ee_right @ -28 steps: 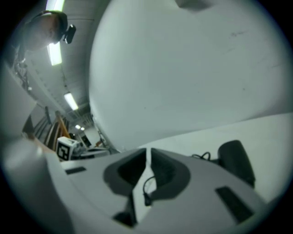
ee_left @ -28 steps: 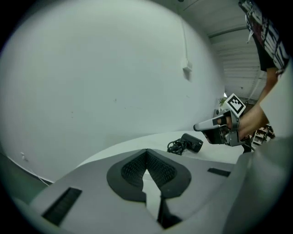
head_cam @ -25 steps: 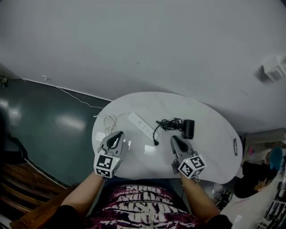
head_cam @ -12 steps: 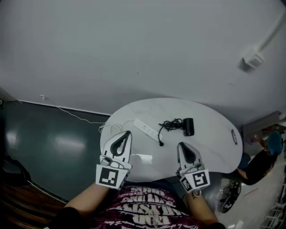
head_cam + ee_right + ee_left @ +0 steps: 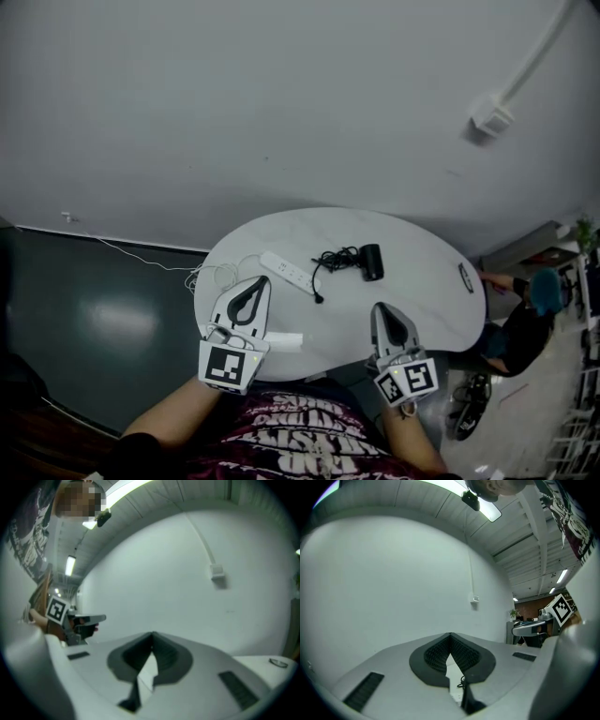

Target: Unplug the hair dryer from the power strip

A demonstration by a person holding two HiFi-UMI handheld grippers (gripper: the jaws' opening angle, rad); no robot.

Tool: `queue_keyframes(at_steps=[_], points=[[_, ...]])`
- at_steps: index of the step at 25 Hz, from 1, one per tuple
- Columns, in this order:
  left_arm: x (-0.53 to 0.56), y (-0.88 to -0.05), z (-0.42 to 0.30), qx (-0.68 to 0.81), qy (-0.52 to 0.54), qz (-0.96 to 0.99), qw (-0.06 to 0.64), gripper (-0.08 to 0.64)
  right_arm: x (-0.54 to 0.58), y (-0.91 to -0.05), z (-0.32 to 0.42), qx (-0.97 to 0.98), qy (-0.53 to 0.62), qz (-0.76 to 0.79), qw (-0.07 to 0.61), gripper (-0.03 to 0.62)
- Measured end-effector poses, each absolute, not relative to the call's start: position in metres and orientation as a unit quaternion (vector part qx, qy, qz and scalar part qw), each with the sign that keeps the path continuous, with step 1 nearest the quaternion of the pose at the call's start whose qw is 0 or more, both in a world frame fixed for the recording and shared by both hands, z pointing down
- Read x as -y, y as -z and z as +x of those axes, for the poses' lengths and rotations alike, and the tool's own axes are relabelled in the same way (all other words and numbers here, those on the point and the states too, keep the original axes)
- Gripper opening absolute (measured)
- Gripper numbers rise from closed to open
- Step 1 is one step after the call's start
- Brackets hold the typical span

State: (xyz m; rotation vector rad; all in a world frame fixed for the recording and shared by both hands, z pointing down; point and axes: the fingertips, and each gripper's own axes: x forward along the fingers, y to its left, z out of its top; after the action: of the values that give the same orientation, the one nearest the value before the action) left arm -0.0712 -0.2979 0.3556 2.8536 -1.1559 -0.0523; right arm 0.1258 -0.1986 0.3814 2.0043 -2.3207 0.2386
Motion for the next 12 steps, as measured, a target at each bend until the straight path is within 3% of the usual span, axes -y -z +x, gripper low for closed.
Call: queue_keyframes(at_steps=[4, 12], points=[[0.290, -0.343, -0.060, 0.385, 0.019, 0.923, 0.000, 0.023, 0.195, -0.378, 0.134, 0.767, -0.073, 0.637, 0.034, 0.034], [0.265, -0.340, -0.037, 0.442, 0.007, 0.897, 0.002, 0.023, 0.180, -0.371, 0.170, 0.801, -0.058, 0.595, 0.028, 0.034]])
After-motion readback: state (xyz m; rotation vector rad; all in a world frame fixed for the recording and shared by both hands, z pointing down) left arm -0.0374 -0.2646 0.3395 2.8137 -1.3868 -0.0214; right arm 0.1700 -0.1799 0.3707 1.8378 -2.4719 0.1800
